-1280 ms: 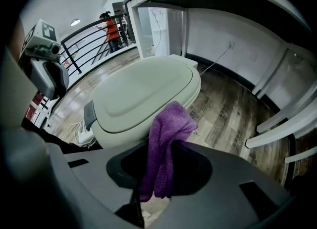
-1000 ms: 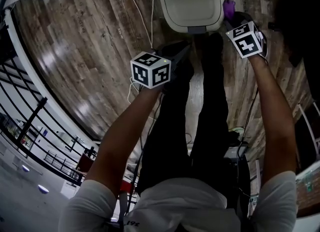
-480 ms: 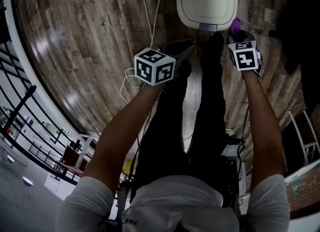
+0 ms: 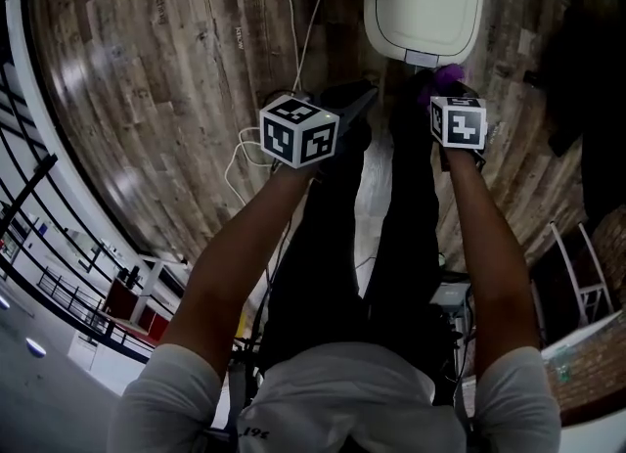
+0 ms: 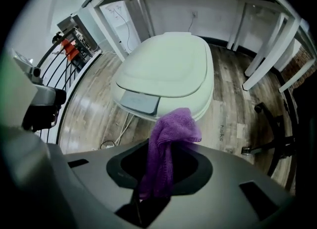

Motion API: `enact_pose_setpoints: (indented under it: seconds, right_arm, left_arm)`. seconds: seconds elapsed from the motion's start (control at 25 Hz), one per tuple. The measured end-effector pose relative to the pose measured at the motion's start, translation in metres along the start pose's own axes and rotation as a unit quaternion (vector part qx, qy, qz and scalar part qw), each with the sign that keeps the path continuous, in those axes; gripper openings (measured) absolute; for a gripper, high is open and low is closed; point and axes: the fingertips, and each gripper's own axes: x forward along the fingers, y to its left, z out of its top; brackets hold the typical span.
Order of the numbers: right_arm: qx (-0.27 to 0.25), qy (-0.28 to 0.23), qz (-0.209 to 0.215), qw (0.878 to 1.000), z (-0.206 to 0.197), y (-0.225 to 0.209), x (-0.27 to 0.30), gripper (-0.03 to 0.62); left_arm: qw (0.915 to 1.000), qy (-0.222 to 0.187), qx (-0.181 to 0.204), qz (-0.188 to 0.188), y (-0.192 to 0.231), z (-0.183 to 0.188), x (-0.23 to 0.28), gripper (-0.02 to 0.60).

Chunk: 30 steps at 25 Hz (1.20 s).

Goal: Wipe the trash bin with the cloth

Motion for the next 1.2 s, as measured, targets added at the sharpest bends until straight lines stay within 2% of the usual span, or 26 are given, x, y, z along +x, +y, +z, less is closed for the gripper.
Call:
enact_pose_setpoints:
  seconds: [0.32, 0.6, 1.0, 1.2]
  right_arm:
    - [0.102, -0.003, 0.058, 0.993, 0.005, 0.06, 0.022, 0.109]
    - [0.124, 0.01, 0.072, 0.99, 0.024, 0.088, 0.014, 0.109]
    - [0.079, 0.013, 0.103, 0.991, 0.05, 0.133, 0.023, 0.109]
    - [0.075, 0.005, 0.113, 0.991, 0.073, 0.146, 0.028, 0.109]
  left_arm:
    - [0.9998, -0.016, -0.012, 0.004, 0.018, 0.004, -0.019, 0.054]
    - [0.999, -0.035, -0.025, 0.015, 0.032, 0.007, -0.036, 0.054]
    - [0.9971, -0.054, -0.047, 0.028, 0.054, 0.002, -0.058, 0.054]
    - [0.996, -0.063, -0.056, 0.032, 0.063, 0.002, -0.067, 0.054]
